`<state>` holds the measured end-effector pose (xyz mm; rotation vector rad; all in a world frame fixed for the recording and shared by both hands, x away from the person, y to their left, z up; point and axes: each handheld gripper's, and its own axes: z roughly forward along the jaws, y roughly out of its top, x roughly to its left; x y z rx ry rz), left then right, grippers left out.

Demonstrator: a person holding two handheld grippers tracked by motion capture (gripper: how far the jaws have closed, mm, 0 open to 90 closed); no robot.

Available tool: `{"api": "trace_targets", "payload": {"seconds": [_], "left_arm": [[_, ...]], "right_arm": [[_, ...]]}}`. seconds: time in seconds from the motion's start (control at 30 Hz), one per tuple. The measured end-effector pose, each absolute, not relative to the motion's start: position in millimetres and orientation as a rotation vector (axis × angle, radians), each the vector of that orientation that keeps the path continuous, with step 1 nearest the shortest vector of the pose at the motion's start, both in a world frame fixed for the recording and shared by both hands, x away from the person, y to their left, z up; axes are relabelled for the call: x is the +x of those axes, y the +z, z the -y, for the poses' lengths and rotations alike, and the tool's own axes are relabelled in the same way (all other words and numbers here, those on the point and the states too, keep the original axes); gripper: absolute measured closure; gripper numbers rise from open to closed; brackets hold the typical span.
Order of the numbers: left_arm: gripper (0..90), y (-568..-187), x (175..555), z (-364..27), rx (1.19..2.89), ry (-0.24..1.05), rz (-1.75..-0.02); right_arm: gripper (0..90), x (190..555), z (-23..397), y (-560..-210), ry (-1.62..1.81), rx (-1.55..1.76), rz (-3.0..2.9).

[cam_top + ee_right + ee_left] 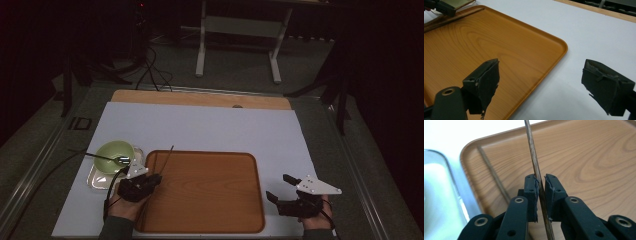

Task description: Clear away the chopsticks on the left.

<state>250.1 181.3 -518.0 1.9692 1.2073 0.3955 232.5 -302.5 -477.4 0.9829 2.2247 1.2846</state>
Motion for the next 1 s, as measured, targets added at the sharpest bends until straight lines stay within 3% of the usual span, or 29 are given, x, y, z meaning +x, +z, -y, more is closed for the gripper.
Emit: {"api": "trace_targets", "payload": {"seconds": [0.7, 1.0], "left_arm": [[75.5, -528, 245, -200, 1.926, 0.459, -1.366], [75.2, -531, 244, -196, 1.945, 0.483, -1.357]], "right_arm": [[14.2, 233, 303, -477, 1.285, 0.983, -2.223], [14.2, 233, 303, -477, 1.287, 0.983, -2.224]]}}
